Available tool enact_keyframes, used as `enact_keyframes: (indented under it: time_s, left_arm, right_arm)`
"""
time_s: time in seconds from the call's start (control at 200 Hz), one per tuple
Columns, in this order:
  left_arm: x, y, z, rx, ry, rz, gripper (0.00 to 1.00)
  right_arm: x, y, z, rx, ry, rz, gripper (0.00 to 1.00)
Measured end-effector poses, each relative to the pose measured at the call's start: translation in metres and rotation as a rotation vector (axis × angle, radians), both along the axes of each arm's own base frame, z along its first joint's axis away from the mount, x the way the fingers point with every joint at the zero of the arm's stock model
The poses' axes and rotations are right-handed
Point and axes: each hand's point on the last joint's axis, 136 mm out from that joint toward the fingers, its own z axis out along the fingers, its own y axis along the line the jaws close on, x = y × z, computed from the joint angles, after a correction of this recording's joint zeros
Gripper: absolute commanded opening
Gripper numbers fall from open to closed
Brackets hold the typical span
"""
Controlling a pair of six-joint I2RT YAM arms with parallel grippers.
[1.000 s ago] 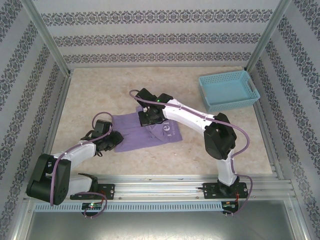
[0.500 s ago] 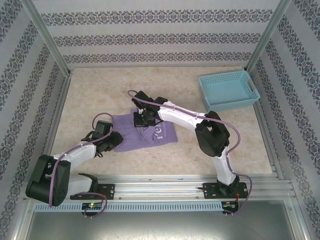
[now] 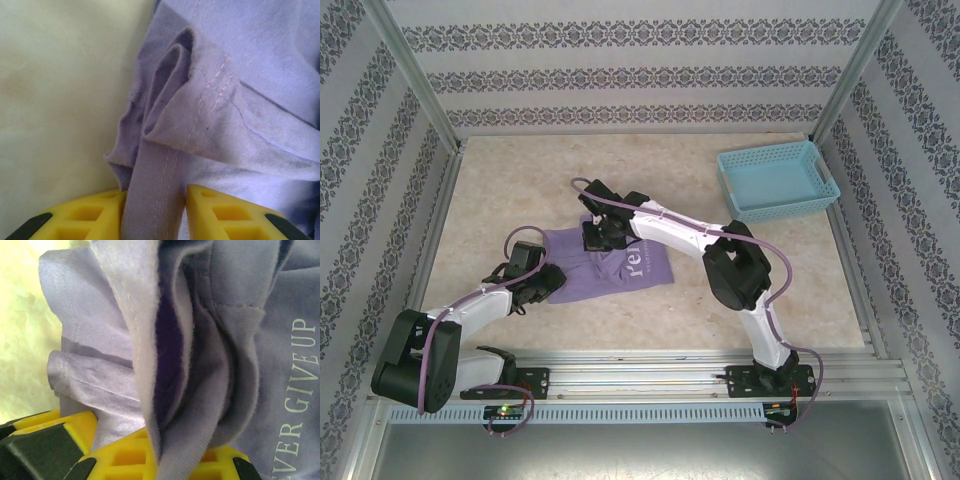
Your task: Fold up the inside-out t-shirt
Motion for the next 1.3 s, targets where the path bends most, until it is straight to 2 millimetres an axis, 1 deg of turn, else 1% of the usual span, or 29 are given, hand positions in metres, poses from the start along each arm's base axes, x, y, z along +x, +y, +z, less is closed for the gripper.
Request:
enact_keyframes:
  time_s: [0.055, 0.115, 0.16, 0.26, 0.29, 0.37, 0.435, 0.49, 0.53, 0.57, 0.644, 0.659, 0.704, 0.719, 0.759, 0.809, 0.844, 0.879, 0.904, 0.944, 0.999, 1.074, 1.124, 1.184, 1.239, 1.299]
  left_arm:
    - [0.0, 0.0, 0.0, 0.0, 0.0, 0.0, 0.34]
    - [0.0, 0.0, 0.0, 0.0, -0.001, 0.0, 0.34]
    - [0.0, 0.0, 0.0, 0.0, 0.0, 0.001, 0.34]
    - [0.0, 0.0, 0.002, 0.002, -0.007, 0.0, 0.34]
    - [0.0, 0.0, 0.003, 0.007, -0.013, 0.0, 0.35]
    - [-0.001, 0.0, 0.01, 0.017, -0.04, -0.005, 0.39]
    - [-0.006, 0.001, 0.013, 0.025, -0.051, -0.007, 0.41]
    - [-0.015, 0.006, 0.017, 0.036, -0.063, 0.004, 0.42]
    - [-0.02, 0.011, 0.021, 0.046, -0.077, 0.019, 0.43]
    - [-0.025, 0.015, 0.027, 0.055, -0.099, 0.035, 0.43]
    - [-0.03, 0.023, 0.041, 0.065, -0.157, 0.063, 0.44]
    - [-0.031, 0.025, 0.044, 0.067, -0.17, 0.069, 0.44]
    - [-0.034, 0.028, 0.051, 0.072, -0.196, 0.08, 0.43]
    - [-0.035, 0.029, 0.053, 0.074, -0.201, 0.082, 0.42]
    - [-0.037, 0.032, 0.057, 0.081, -0.211, 0.09, 0.4]
    - [-0.04, 0.034, 0.06, 0.087, -0.208, 0.091, 0.38]
    - [-0.042, 0.034, 0.063, 0.092, -0.197, 0.087, 0.36]
    - [-0.042, 0.033, 0.065, 0.095, -0.184, 0.08, 0.35]
    - [-0.042, 0.032, 0.067, 0.099, -0.174, 0.073, 0.34]
    - [-0.041, 0.028, 0.073, 0.1, -0.166, 0.057, 0.34]
    - [-0.038, 0.017, 0.083, 0.102, -0.165, 0.014, 0.34]
    - [-0.035, -0.006, 0.101, 0.102, -0.191, -0.072, 0.34]
    - [-0.034, -0.023, 0.115, 0.106, -0.219, -0.131, 0.34]
    - [-0.032, -0.041, 0.132, 0.12, -0.256, -0.185, 0.34]
    - [-0.03, -0.056, 0.144, 0.131, -0.285, -0.226, 0.34]
    - [-0.029, -0.07, 0.146, 0.142, -0.292, -0.264, 0.36]
  right_arm:
    - [0.002, 0.002, -0.004, -0.005, 0.002, 0.0, 0.03]
    - [0.002, 0.002, -0.009, -0.012, 0.007, -0.001, 0.1]
    - [0.001, 0.001, -0.012, -0.018, 0.012, 0.0, 0.19]
    - [-0.002, 0.002, -0.012, -0.026, 0.012, 0.015, 0.41]
    - [-0.002, 0.003, -0.011, -0.022, 0.011, 0.02, 0.46]
    - [-0.006, 0.006, -0.006, 0.001, 0.023, 0.042, 0.53]
    - [-0.009, 0.008, 0.003, 0.017, 0.023, 0.065, 0.57]
    - [-0.011, 0.007, 0.018, 0.031, 0.007, 0.082, 0.59]
    - [-0.012, 0.006, 0.033, 0.045, -0.018, 0.097, 0.61]
    - [-0.014, 0.004, 0.051, 0.062, -0.047, 0.109, 0.62]
    - [-0.014, -0.006, 0.094, 0.105, -0.13, 0.116, 0.63]
    - [-0.014, -0.01, 0.104, 0.117, -0.15, 0.114, 0.63]
    - [-0.016, -0.02, 0.125, 0.141, -0.195, 0.113, 0.63]
    - [-0.015, -0.027, 0.132, 0.146, -0.21, 0.104, 0.63]
    - [-0.012, -0.043, 0.145, 0.156, -0.238, 0.084, 0.62]
    - [-0.003, -0.063, 0.151, 0.151, -0.265, 0.049, 0.61]
    - [0.007, -0.079, 0.148, 0.133, -0.278, 0.016, 0.59]
    - [0.019, -0.096, 0.14, 0.104, -0.282, -0.016, 0.57]
    - [0.025, -0.104, 0.133, 0.087, -0.278, -0.032, 0.56]
    - [0.038, -0.119, 0.115, 0.039, -0.264, -0.059, 0.55]
    - [0.051, -0.131, 0.089, -0.018, -0.236, -0.077, 0.53]
    - [0.059, -0.136, 0.052, -0.084, -0.186, -0.07, 0.51]
    - [0.06, -0.135, 0.027, -0.12, -0.147, -0.052, 0.5]
    - [0.061, -0.134, 0.002, -0.153, -0.105, -0.041, 0.5]
    - [0.061, -0.132, -0.016, -0.173, -0.078, -0.033, 0.49]
    - [0.061, -0.131, -0.03, -0.19, -0.057, -0.03, 0.49]
